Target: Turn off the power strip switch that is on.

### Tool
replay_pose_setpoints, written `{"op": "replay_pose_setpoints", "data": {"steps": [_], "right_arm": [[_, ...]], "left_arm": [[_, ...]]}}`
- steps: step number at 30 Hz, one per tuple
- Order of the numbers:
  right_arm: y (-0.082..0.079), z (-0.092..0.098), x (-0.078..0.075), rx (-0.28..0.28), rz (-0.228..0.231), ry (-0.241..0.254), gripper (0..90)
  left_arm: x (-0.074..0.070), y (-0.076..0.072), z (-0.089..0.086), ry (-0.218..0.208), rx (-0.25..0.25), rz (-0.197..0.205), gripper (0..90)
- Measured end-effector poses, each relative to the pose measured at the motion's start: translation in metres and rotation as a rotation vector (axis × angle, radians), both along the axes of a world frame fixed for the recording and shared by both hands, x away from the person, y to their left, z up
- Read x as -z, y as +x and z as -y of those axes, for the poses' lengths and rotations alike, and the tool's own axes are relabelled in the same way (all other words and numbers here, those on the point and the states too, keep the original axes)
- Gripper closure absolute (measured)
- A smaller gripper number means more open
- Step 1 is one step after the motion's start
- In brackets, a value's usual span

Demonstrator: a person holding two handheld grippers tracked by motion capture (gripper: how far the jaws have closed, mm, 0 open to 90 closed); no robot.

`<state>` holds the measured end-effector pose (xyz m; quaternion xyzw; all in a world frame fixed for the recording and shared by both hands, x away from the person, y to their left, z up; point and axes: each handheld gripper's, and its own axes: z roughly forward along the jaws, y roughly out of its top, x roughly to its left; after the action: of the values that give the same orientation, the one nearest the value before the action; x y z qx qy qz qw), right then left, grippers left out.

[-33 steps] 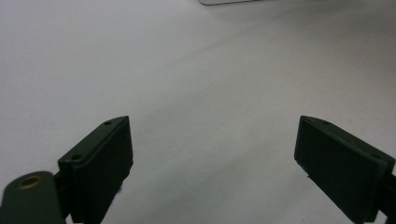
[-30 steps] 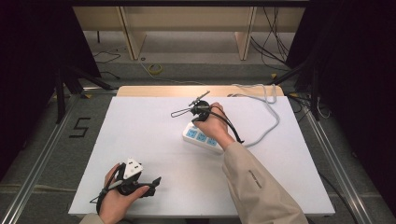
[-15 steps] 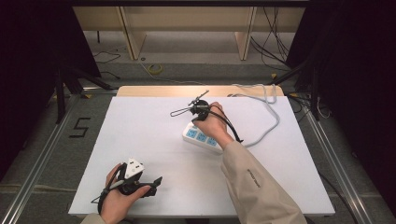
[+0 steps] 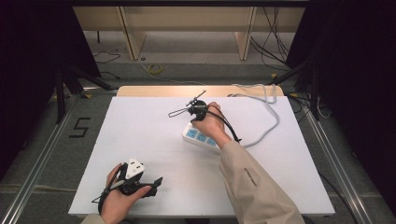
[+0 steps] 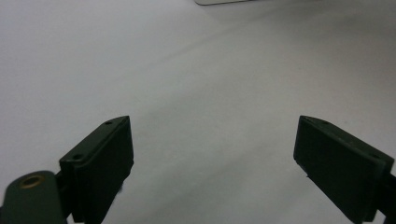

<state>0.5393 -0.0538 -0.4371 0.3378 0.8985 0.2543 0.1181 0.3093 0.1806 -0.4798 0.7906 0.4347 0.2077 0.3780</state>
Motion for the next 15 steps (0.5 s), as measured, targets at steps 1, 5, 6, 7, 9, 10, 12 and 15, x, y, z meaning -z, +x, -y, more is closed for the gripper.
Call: {"op": "replay_pose_setpoints", "data": {"steps": [1, 5, 6, 7, 9, 10, 12, 15], "right_arm": [[0.0002, -0.0003, 0.0010, -0.003, -0.004, -0.001, 90.0], [0.0006, -0.0017, 0.0031, 0.000, -0.017, -0.004, 90.0], [0.0008, -0.0020, 0.0037, -0.002, -0.017, -0.005, 90.0], [0.0006, -0.0026, 0.0041, 0.001, -0.020, -0.006, 90.0], [0.0008, -0.0028, 0.0046, 0.001, -0.016, -0.015, 90.0], [0.0007, -0.0032, 0.0049, 0.004, -0.012, -0.017, 90.0], [0.0005, -0.0031, 0.0052, 0.008, -0.013, -0.024, 90.0], [0.0009, -0.0029, 0.0054, 0.015, -0.013, -0.026, 90.0]], "left_arm": [[0.0001, 0.0001, -0.0001, -0.001, -0.001, 0.000, 11.7], [0.0004, 0.0003, 0.0000, -0.004, -0.005, 0.001, 11.7], [0.0004, 0.0003, 0.0001, -0.004, -0.006, 0.001, 11.7], [0.0003, 0.0002, 0.0003, -0.004, -0.005, 0.001, 11.7], [0.0001, 0.0001, 0.0001, 0.001, -0.002, 0.001, 11.7], [0.0001, 0.0000, 0.0000, 0.002, -0.002, 0.001, 11.7], [-0.0001, -0.0001, -0.0005, 0.003, -0.002, 0.000, 11.7], [0.0002, 0.0001, -0.0004, 0.002, -0.004, 0.000, 11.7]]}}
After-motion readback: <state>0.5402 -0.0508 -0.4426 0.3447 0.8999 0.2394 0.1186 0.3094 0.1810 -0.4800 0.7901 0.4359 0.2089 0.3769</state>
